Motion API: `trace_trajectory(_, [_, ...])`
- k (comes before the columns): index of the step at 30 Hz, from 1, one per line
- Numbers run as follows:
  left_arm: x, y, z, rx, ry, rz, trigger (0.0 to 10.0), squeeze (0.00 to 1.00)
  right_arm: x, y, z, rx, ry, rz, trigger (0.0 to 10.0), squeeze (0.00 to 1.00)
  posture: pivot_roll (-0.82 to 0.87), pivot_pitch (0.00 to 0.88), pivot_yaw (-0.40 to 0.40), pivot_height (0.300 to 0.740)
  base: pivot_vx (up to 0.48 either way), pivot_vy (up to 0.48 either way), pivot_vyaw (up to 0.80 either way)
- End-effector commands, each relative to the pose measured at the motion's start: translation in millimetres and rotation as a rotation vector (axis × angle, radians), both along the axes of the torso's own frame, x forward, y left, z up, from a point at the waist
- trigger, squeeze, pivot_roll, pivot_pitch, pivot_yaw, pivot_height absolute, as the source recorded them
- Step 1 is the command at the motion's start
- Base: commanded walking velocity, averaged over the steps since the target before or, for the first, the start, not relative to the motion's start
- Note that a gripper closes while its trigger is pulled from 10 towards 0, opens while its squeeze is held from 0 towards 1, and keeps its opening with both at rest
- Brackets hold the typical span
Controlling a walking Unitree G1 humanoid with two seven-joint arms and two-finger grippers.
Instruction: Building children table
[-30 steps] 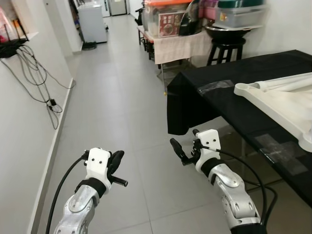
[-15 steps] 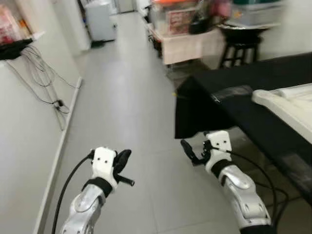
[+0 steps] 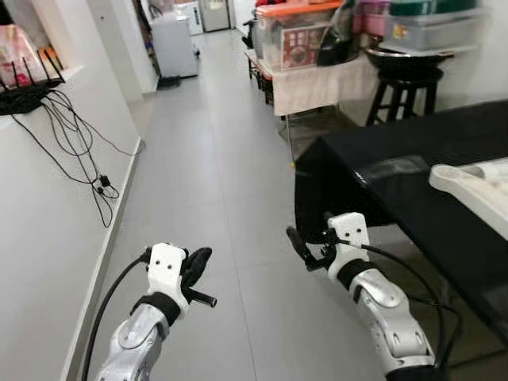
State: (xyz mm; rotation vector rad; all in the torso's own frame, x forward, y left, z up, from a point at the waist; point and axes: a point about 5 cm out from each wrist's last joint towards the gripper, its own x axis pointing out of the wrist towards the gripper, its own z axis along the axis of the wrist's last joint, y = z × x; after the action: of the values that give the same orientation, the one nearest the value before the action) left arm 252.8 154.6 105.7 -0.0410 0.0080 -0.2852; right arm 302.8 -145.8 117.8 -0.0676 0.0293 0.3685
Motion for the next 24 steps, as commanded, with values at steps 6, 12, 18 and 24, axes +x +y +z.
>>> trace_trajectory(6, [2.3,3.7,2.7,0.003,0.0,0.001,10.0,0.0,0.8,5.0,2.2,0.014,-0.012,0.018,10.0,0.0,-0.12,0.0,0.056,0.74,0.326,0.0,0.0])
trace_trajectory(12, [2.9,3.3,3.2,0.0,-0.002,0.001,10.0,0.0,1.5,4.7,2.5,0.014,-0.011,0.02,10.0,0.0,-0.13,0.0,0.054,0.74,0.326,0.0,0.0])
trace_trajectory(18, [3.8,3.3,3.5,-0.002,-0.002,0.0,10.0,0.0,2.8,4.9,1.8,0.002,-0.003,0.019,10.0,0.0,-0.13,0.0,0.054,0.74,0.326,0.0,0.0])
trace_trajectory(24, [4.2,3.3,3.4,-0.004,-0.002,-0.002,10.0,0.0,3.3,5.3,0.4,-0.004,0.009,0.022,10.0,0.0,-0.13,0.0,0.055,0.74,0.328,0.0,-0.67])
